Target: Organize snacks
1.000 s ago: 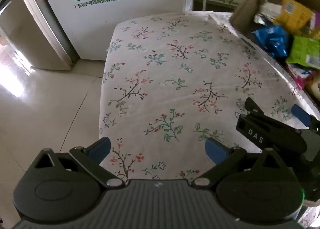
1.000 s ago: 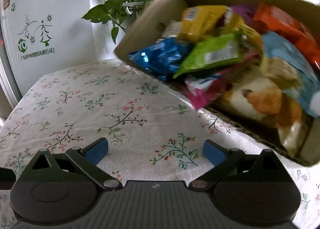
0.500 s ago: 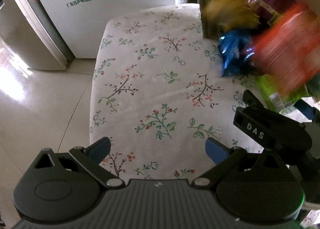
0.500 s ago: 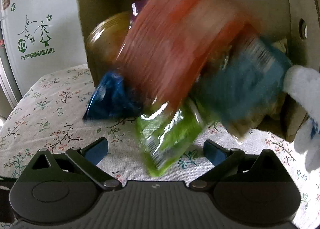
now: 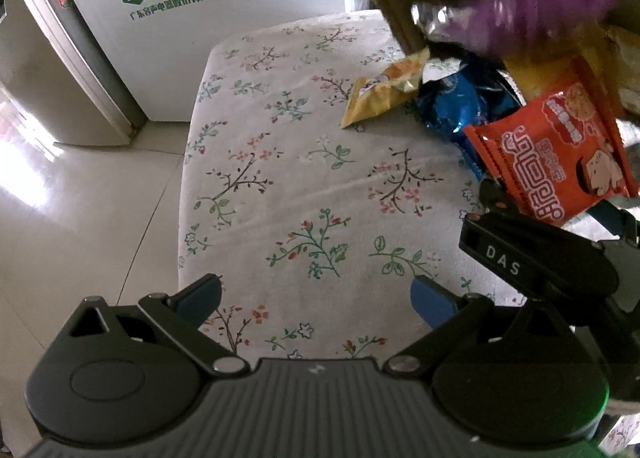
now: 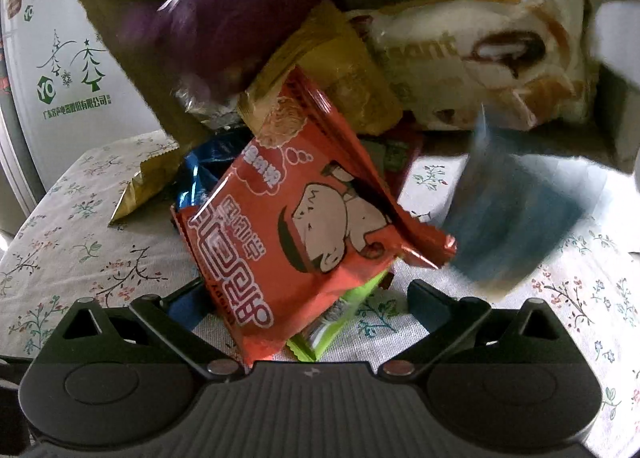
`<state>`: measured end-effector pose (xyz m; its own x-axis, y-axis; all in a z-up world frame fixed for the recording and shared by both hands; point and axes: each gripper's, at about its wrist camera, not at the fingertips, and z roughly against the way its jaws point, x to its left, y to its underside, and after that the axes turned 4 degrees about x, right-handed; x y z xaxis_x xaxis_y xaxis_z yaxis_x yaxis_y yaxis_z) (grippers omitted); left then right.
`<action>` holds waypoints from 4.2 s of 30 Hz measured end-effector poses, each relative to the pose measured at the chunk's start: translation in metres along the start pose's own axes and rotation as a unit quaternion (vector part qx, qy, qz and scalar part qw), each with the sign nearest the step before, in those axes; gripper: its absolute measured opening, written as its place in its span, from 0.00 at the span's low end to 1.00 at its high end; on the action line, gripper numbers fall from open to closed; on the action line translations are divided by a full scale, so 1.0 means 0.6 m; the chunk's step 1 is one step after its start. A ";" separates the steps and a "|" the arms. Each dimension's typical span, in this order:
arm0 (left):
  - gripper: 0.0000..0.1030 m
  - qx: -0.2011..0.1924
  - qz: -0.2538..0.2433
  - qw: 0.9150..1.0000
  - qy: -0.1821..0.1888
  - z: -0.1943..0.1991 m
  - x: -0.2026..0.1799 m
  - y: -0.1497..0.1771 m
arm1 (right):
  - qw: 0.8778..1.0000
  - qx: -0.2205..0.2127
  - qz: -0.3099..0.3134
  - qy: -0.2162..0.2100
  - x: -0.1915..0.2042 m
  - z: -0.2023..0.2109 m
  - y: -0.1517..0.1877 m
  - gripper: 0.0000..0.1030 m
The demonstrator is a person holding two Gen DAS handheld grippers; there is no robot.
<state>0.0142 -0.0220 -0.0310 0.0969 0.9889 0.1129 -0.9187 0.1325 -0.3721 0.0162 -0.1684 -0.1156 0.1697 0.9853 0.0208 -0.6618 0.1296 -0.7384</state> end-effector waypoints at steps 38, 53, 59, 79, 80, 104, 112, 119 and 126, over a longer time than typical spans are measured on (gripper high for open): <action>0.97 -0.032 0.020 0.999 -0.005 0.041 0.016 -0.005 | 1.000 0.000 -0.001 0.001 0.002 0.005 0.002 1.00; 0.97 -0.061 0.024 0.998 0.011 0.082 0.027 0.002 | 1.000 0.000 -0.001 0.001 0.001 0.004 0.002 1.00; 0.97 -0.063 0.033 0.997 0.030 0.095 0.034 0.000 | 1.000 0.000 -0.001 0.001 0.001 0.004 0.002 1.00; 0.98 -0.066 0.024 0.996 0.056 0.119 0.027 0.001 | 1.000 0.000 -0.001 0.001 0.000 0.004 0.002 1.00; 0.98 -0.065 0.025 0.996 0.057 0.119 0.028 0.000 | 1.000 0.000 0.000 0.002 0.002 0.003 0.001 1.00; 0.99 -0.117 0.060 0.989 0.066 0.178 0.092 -0.032 | 0.986 0.148 -0.063 -0.037 -0.009 0.132 -0.061 1.00; 0.99 -0.093 0.049 0.993 0.062 0.154 0.076 -0.065 | 0.986 0.123 -0.091 -0.062 -0.055 0.106 -0.132 1.00; 0.99 -0.068 0.037 0.996 0.046 0.126 0.063 -0.097 | 0.978 0.179 -0.075 -0.078 -0.029 0.050 -0.135 1.00; 0.99 -0.066 0.047 0.996 0.029 0.113 0.082 -0.124 | 0.959 0.219 -0.060 -0.168 0.003 0.055 -0.135 1.00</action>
<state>0.0612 0.0122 0.0645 0.0380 0.9991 0.0200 -0.8667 0.0429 -0.4970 0.0460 -0.1735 -0.0335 0.0678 0.9307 0.3594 -0.9078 0.2070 -0.3647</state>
